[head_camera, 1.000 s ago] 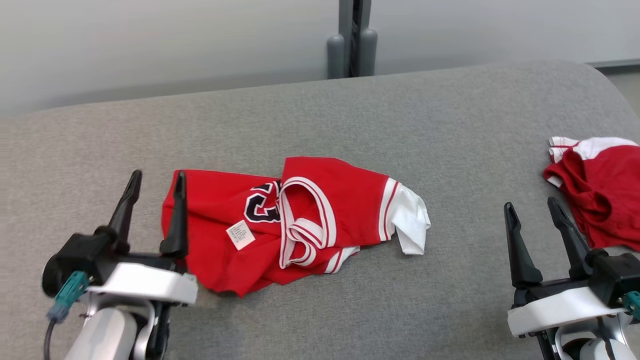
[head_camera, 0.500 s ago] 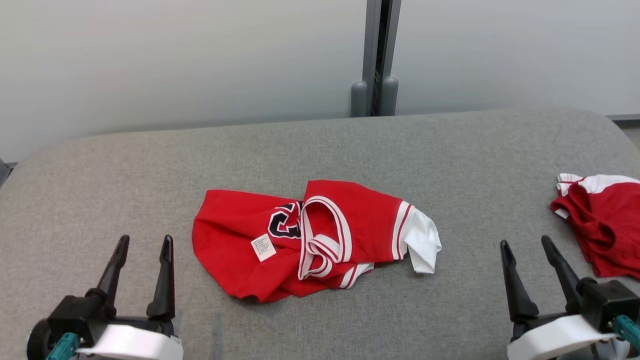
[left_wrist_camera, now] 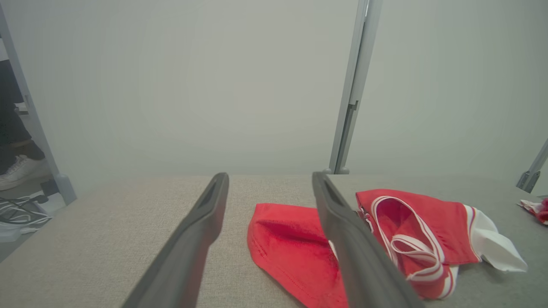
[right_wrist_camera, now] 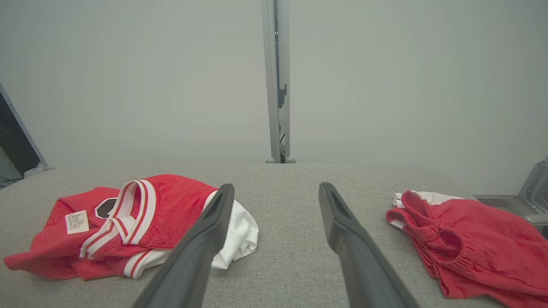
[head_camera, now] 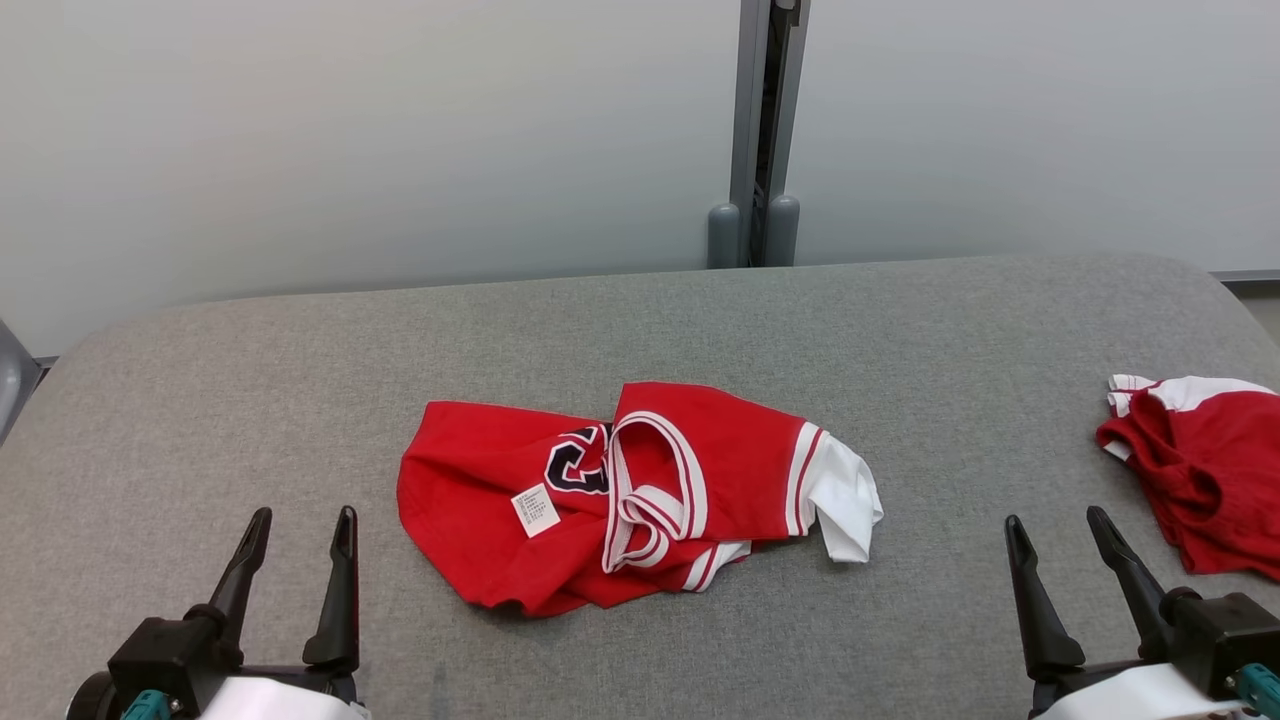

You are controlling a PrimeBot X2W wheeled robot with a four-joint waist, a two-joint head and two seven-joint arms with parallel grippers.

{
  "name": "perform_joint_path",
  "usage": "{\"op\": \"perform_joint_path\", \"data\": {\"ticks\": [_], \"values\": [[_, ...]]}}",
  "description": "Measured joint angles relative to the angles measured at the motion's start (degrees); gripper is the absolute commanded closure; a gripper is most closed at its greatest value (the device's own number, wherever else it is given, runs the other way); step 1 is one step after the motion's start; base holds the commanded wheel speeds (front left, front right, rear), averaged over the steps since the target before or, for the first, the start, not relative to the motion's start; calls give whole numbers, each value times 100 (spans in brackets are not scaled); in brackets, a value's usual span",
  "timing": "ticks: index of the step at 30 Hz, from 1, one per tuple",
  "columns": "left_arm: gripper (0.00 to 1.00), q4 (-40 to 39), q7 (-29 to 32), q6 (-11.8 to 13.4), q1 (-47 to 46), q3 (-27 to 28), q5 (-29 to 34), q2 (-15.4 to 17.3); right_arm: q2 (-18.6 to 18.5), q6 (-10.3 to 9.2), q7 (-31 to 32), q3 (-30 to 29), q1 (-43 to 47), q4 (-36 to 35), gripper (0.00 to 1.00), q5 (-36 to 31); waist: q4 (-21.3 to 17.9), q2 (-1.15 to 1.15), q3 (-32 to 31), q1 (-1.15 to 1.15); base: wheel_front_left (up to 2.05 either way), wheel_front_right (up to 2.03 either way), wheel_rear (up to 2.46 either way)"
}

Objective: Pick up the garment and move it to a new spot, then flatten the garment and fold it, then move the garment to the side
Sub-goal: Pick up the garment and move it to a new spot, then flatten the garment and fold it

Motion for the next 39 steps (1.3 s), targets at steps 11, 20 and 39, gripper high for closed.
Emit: {"op": "perform_joint_path", "data": {"ticks": [11,20,39], "values": [[0,-88,75,89,0,-7,-22,30,-1,0,24,4,18,-63,0,49,13,0,28,0,0,0,0],[0,-166,93,144,-2,-37,-21,34,-1,0,34,-13,16,-73,0,53,36,0,85,0,0,0,0],[0,-252,-7,82,-545,-311,64,-171,-881,1,583,1605,-1138,448,0,275,530,0,710,0,0,0,0]]}}
